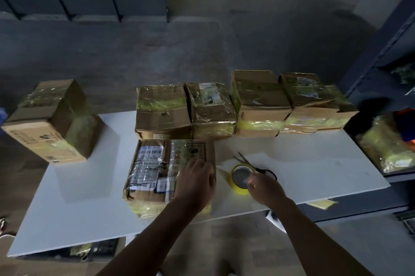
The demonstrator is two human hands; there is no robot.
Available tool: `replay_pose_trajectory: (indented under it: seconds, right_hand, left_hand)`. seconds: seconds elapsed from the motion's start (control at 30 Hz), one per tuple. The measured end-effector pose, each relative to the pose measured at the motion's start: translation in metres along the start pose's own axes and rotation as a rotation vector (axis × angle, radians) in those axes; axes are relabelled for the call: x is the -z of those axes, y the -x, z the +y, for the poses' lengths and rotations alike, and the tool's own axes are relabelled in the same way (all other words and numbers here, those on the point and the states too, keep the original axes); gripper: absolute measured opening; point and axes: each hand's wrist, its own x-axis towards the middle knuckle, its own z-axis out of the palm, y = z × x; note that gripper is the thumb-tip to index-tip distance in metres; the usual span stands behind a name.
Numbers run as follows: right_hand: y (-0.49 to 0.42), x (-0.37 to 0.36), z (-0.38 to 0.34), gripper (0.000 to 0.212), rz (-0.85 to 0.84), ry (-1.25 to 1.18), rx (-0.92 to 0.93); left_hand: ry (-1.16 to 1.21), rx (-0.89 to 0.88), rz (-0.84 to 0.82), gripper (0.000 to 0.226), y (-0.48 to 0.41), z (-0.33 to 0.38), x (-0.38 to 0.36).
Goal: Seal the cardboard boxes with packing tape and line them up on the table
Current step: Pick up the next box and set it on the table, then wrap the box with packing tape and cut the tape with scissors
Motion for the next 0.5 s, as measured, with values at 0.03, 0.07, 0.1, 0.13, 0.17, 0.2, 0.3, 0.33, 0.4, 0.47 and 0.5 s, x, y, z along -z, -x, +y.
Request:
replay_pose_trajectory:
  seconds: [0.03, 0.07, 0.1, 0.13, 0.17, 0.2, 0.3, 0.33, 0.4, 0.47, 0.5]
  right_hand:
    - [0.001, -0.003, 0.001, 0.032, -0.024, -0.014, 0.0]
    - [0.0, -0.007, 0.003, 0.033, -0.039, -0.026, 0.005]
    - [0.0, -0.01, 0.003, 0.034, -0.056, -0.033, 0.007]
    - [-0.002, -0.013, 0.003, 0.035, -0.072, -0.031, 0.018]
    - [-0.003, -0.016, 0.003, 0.036, -0.093, -0.02, 0.028]
    - [-0.005, -0.021, 0.003, 0.037, -0.102, -0.008, 0.04]
    - [-0.01, -0.029, 0.0, 0.027, -0.023, -0.009, 0.028]
    - [-0.011, -0.029, -0.001, 0.024, 0.023, -0.022, 0.023]
    - [-0.013, -0.027, -0.002, 0.021, 0.097, -0.059, 0.038]
    - [-0.014, -0.022, -0.003, 0.017, 0.191, -0.15, 0.095]
    - [-0.013, -0.018, -0.004, 0.013, 0.251, -0.214, 0.122]
  left_hand:
    - [0.005, 0.009, -0.005, 0.01, 0.001, 0.002, -0.003]
    - [0.006, 0.021, -0.006, 0.013, 0.002, 0.003, -0.005]
    - [0.006, 0.034, -0.008, 0.014, 0.002, 0.002, -0.007]
    - [0.004, 0.042, -0.004, 0.014, 0.003, 0.002, -0.008]
    - [0.005, 0.047, 0.005, 0.016, 0.004, 0.001, -0.009]
    - [0.011, 0.049, 0.016, 0.02, 0.005, 0.001, -0.008]
    - [0.042, 0.062, 0.037, 0.023, 0.009, -0.002, -0.003]
    - [0.041, 0.069, 0.036, 0.019, 0.01, -0.003, -0.001]
    - [0.037, 0.089, 0.033, 0.011, 0.012, -0.007, 0.002]
    - [0.054, 0.117, 0.03, 0.01, 0.013, -0.012, 0.002]
    - [0.067, 0.137, 0.027, 0.011, 0.013, -0.014, 0.002]
